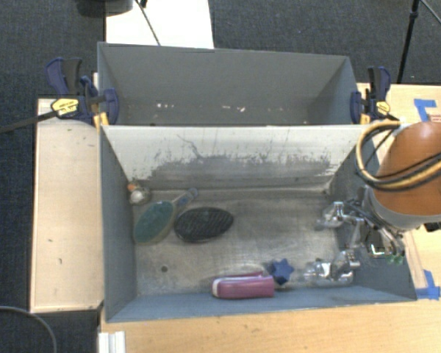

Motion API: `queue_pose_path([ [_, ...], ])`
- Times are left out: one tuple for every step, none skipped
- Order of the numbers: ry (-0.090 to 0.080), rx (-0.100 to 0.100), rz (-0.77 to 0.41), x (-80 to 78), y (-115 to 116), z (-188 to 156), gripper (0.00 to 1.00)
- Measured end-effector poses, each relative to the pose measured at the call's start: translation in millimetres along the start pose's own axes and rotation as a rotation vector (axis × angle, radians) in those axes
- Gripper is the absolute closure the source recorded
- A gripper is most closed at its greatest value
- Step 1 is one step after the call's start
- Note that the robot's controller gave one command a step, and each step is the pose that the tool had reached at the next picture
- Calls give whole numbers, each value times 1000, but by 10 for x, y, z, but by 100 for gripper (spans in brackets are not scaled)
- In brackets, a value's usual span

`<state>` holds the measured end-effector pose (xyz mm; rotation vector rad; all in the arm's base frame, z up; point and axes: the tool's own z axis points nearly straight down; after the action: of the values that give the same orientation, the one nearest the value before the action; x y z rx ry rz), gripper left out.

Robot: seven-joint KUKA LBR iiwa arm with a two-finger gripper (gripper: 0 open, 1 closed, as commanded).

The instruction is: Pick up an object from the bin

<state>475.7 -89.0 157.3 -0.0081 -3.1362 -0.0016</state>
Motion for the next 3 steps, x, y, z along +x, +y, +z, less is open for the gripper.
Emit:
queue_pose_path([
  [-13,1,125,-81,-460,862,0],
  [-12,0,107,-99,-144,553,0],
  [-11,3,-199,-211,-367,568,0],
])
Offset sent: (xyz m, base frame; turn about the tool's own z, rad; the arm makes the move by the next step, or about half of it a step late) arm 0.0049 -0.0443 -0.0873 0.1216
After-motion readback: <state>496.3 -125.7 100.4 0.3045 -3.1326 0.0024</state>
